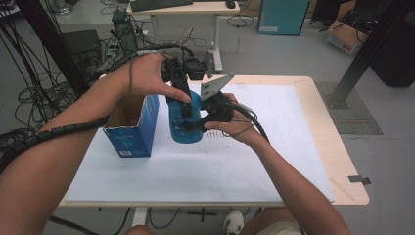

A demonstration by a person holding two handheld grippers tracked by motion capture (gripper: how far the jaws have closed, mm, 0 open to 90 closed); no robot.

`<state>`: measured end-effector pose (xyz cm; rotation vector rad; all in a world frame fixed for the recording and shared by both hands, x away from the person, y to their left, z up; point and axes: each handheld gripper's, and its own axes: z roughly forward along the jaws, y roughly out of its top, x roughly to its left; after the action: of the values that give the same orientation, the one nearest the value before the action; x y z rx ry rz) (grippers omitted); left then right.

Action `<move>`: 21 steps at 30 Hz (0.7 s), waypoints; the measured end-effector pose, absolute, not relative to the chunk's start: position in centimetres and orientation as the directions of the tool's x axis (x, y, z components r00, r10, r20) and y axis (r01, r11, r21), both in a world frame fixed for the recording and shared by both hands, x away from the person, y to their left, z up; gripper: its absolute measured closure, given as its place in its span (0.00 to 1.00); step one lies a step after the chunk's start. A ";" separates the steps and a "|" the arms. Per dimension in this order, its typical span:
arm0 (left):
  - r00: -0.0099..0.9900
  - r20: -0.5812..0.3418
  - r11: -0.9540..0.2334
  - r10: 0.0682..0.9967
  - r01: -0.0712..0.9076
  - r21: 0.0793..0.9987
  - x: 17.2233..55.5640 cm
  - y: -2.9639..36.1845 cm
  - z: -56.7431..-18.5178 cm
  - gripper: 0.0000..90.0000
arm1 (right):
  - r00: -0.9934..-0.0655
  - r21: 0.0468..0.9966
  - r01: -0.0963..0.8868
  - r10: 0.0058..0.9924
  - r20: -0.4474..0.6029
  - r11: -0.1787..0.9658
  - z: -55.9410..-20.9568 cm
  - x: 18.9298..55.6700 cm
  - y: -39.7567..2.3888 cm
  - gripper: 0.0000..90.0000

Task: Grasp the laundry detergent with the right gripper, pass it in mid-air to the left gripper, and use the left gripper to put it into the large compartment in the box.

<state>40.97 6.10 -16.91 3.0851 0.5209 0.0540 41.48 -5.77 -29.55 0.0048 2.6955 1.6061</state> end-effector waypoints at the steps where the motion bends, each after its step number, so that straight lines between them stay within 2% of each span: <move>1: 0.945 0.029 -0.945 0.326 0.326 0.017 41.0 6.1 -16.9 0.05 | -1.000 0.880 0.001 0.004 -0.001 0.475 -29.6 41.5 -5.7 0.48; 21: 0.945 0.027 -0.945 0.326 0.325 0.024 41.0 6.1 -17.0 0.05 | -1.000 0.883 -0.008 -0.003 -0.008 0.468 -29.3 41.6 -5.9 0.48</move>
<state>41.05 6.10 -16.96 3.0794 0.5156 0.0471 41.60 -5.94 -29.29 -0.0108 2.6879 1.6172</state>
